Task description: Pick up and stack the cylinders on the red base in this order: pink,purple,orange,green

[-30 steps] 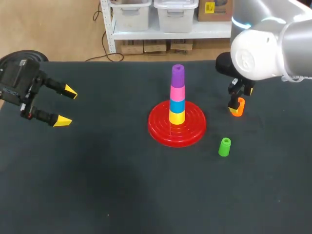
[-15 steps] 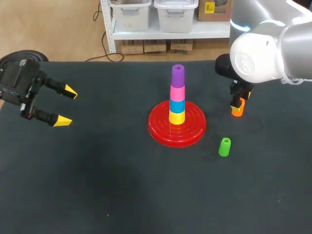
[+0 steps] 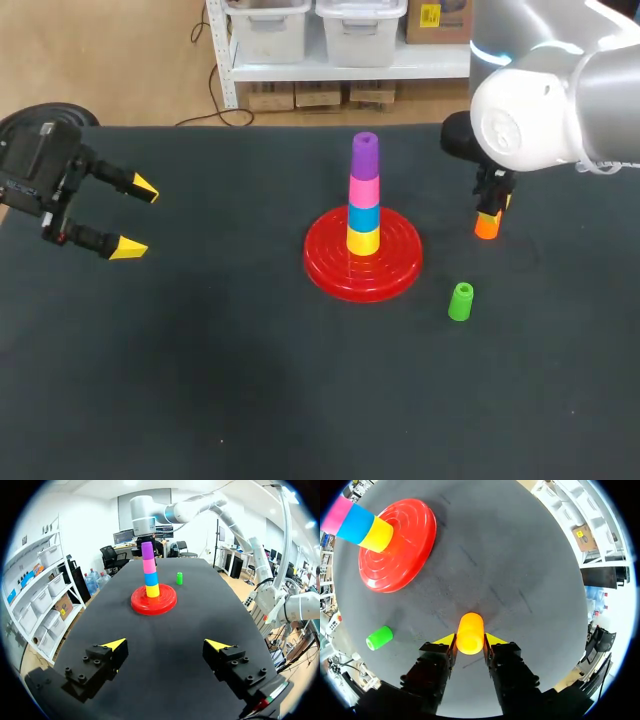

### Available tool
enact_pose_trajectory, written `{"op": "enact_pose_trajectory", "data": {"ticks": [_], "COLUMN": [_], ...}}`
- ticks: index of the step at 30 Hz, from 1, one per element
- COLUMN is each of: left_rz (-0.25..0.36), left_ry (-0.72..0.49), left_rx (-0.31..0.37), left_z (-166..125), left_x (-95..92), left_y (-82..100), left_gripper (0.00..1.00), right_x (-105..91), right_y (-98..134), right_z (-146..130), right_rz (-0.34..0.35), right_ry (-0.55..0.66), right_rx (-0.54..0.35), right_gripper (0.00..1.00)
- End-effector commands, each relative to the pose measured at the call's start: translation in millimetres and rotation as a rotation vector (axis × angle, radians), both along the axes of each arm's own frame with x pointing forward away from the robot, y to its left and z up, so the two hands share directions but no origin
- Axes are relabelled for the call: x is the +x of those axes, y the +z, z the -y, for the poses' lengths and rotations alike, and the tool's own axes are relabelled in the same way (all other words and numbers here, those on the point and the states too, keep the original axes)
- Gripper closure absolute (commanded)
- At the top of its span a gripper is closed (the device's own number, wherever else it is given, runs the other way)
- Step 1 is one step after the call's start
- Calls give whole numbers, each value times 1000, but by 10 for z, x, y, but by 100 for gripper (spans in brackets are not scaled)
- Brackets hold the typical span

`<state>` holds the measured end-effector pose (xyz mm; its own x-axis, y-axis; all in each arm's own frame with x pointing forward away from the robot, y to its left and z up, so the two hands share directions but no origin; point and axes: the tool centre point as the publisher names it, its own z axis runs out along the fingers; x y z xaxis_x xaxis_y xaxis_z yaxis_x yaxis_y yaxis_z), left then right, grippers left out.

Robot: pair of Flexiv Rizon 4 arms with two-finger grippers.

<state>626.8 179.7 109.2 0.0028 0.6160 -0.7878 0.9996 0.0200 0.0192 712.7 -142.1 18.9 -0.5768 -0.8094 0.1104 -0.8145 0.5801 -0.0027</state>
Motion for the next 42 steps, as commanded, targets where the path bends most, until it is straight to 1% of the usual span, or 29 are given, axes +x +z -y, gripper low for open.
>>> {"op": "enact_pose_trajectory", "data": {"ticks": [1,10,12,16,19,22,27,31,36,40,42], "left_rz": [5,5,5,5,5,5,5,5,5,5,5], "left_ry": [1,1,1,1,1,1,1,1,1,1,1], "left_rx": [-2,-2,-2,-2,-2,-2,-2,-2,-2,-2,-2], "left_z": [-6,-6,-6,-6,-6,-6,-6,-6,-6,-6,-6], "left_x": [-10,-10,-10,-10,-10,-10,-10,-10,-10,-10,-10], "left_y": [-9,-9,-9,-9,-9,-9,-9,-9,-9,-9,-9], "left_gripper": [0,0,0,0,0,0,0,0,0,0,0], "right_x": [-18,-14,-21,-20,-18,-42,-98,-155,-180,-236,-260], "right_y": [8,77,110,237,395,607,995,1341,1803,2154,2311], "right_z": [6,4,2,5,-10,-74,-209,-339,-358,-485,-564], "right_rz": [5,26,39,54,71,86,102,116,129,154,160], "right_ry": [-1,-3,-10,-9,-4,12,28,44,38,64,79], "right_rx": [1,27,47,51,45,23,30,17,68,42,53], "right_gripper": [100,100,100,100,100,100,100,100,100,100,100]}}
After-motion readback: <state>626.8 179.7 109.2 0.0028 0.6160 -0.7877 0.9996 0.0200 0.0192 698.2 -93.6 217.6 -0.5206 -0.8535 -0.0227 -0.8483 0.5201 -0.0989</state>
